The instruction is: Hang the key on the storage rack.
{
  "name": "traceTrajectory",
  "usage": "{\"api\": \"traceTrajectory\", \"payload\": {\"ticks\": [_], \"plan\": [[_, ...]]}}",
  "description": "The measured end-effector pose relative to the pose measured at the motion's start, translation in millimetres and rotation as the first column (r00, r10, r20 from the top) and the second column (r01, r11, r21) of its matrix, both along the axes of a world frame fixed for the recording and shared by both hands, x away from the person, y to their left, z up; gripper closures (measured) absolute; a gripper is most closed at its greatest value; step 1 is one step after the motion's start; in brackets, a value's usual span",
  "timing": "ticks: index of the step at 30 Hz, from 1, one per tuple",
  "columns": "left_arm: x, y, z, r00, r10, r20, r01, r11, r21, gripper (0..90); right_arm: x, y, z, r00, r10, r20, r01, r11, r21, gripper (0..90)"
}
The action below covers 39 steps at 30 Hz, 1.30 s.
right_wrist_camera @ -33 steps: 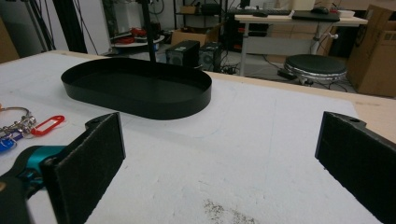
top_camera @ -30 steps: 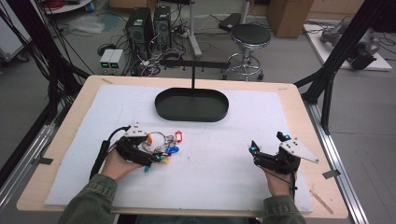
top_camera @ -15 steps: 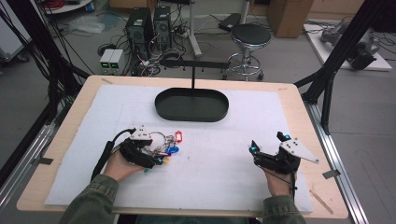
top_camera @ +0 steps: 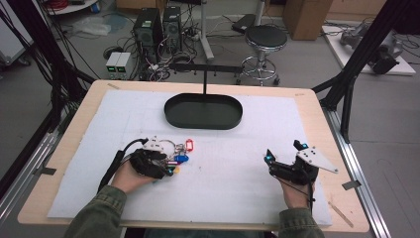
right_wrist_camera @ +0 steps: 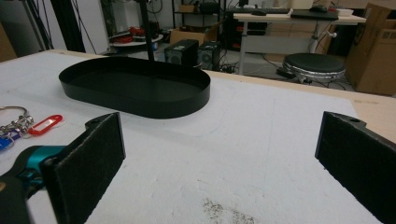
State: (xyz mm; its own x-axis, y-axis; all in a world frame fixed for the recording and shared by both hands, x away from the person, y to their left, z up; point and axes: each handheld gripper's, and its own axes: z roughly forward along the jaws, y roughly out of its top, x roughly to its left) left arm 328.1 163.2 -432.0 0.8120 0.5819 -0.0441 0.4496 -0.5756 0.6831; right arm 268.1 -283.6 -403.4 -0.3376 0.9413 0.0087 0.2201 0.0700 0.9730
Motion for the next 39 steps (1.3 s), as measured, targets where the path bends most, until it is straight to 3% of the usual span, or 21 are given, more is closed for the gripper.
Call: {"api": "traceTrajectory", "payload": {"ticks": [2, 5, 8, 10, 13, 19, 27, 34, 39], "plan": [[-0.2, 1.4, 1.5, 1.0, -0.004, 0.006, 0.004, 1.0, -0.002, 41.4, -0.1, 0.3, -0.1, 1.0, 0.0, -0.003, 0.0, 1.0, -0.001, 0.4], [-0.4, 3.7, 3.6, 0.9998, -0.007, 0.017, 0.007, 0.9998, -0.018, 52.1, 0.2, 0.4, -0.3, 1.0, 0.002, -0.003, -0.002, 1.0, -0.003, 0.4], [-1.1, 4.3, 5.1, 0.9994, -0.014, 0.032, 0.015, 0.9998, -0.015, 55.4, 0.0, 0.9, -0.4, 1.0, 0.001, -0.008, -0.001, 1.0, 0.0, 0.5], [-1.9, 6.4, 7.8, 0.9986, -0.006, 0.053, 0.008, 0.9996, -0.028, 59.6, 0.0, 0.9, -0.4, 1.0, 0.002, -0.008, -0.002, 1.0, 0.0, 0.5], [-3.6, 9.9, 12.1, 0.9943, 0.011, 0.106, -0.008, 0.9997, -0.021, 74.1, 0.4, 0.9, -0.6, 1.0, 0.004, -0.007, -0.004, 1.0, 0.0, 0.5], [-5.2, 9.7, 12.9, 0.9869, 0.044, 0.155, -0.046, 0.9989, 0.012, 78.7, 0.1, 0.8, -0.4, 0.9999, 0.002, -0.01, -0.002, 1.0, -0.004, 0.5], [-4.4, 10.2, 13.2, 0.9889, 0.041, 0.143, -0.042, 0.9991, 0.001, 79.2, 0.0, 0.8, -0.4, 0.9999, 0.002, -0.01, -0.002, 1.0, 0.0, 0.5], [0.0, 17.8, 19.1, 0.9939, 0.051, 0.098, -0.045, 0.9968, -0.065, 79.2, -0.4, 0.5, -0.1, 1.0, -0.001, -0.003, 0.001, 1.0, 0.0, 0.5], [4.8, 23.9, 27.6, 0.9949, 0.064, 0.078, -0.053, 0.9893, -0.136, 79.2, -0.3, 0.0, 0.0, 1.0, -0.001, -0.002, 0.001, 1.0, -0.003, 0.5]]}}
